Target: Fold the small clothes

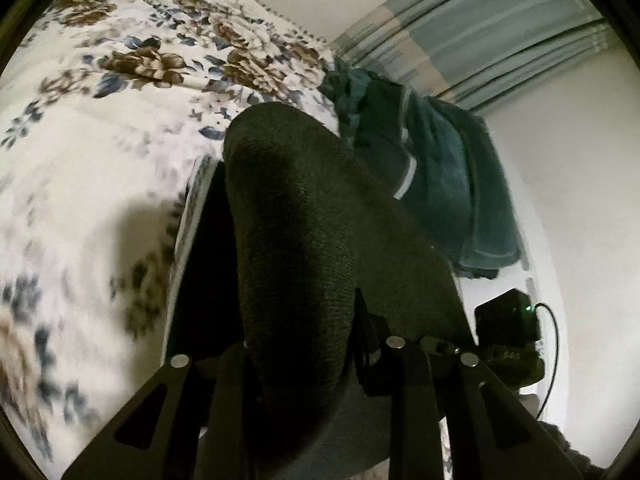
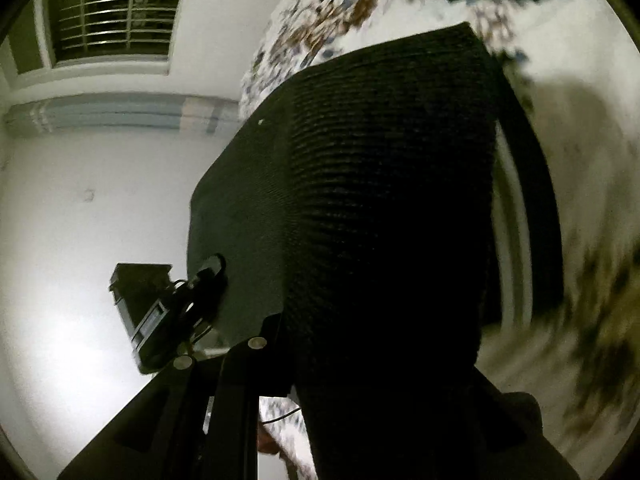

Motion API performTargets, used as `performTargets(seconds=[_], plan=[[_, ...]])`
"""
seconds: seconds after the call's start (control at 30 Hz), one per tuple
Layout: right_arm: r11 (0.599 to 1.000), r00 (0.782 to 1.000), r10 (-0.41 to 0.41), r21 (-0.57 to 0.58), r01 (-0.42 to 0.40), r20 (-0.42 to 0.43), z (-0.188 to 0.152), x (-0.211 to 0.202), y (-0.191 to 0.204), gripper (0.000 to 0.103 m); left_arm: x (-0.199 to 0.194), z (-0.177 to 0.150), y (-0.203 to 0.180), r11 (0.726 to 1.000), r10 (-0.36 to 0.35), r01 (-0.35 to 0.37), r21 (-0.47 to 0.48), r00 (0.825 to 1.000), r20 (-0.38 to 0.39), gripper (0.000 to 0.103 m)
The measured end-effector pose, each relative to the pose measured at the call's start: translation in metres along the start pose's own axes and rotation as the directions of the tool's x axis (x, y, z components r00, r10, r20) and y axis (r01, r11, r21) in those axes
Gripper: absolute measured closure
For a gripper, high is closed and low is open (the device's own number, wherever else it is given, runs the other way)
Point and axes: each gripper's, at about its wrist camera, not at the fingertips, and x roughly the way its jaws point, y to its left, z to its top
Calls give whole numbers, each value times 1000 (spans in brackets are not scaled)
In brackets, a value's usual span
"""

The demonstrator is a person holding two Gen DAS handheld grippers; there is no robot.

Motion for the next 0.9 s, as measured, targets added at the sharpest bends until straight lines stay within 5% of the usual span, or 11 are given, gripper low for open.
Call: performTargets(seconds=[0.13,0.23,0.37,0.43,0.57,0.67,0.7,0.9], plan=[[995,995,-98,-6,97,-18,46,26,-11,84,47,22,32,994,105,-106,-14,993,-59,77],[990,989,-139,5,139,-42,64,30,-20,82,55,25,47,992,115,-118,-40,990,-84,68],[959,959,-280,-46,279,-32,52,33,-6,55,43,24,42,975,220,-222,-10,971,-98,49],[908,911,-412,-83,410,2,40,21,1,45,32,20,35,946,323,-322,23,944,-68,30],[716,730,-672,-145,683,120,5,-2,14,25,8,4,14,877,471,-473,86,881,45,2],[611,628,-755,-144,779,190,-18,-11,25,1,-6,-16,-7,832,535,-543,111,839,95,0],[586,602,-772,-135,799,205,-22,-7,33,0,-11,-25,-16,813,560,-569,121,822,105,0],[479,487,-817,-108,871,308,-87,-41,74,0,-38,-67,-68,772,607,-620,142,785,127,0]])
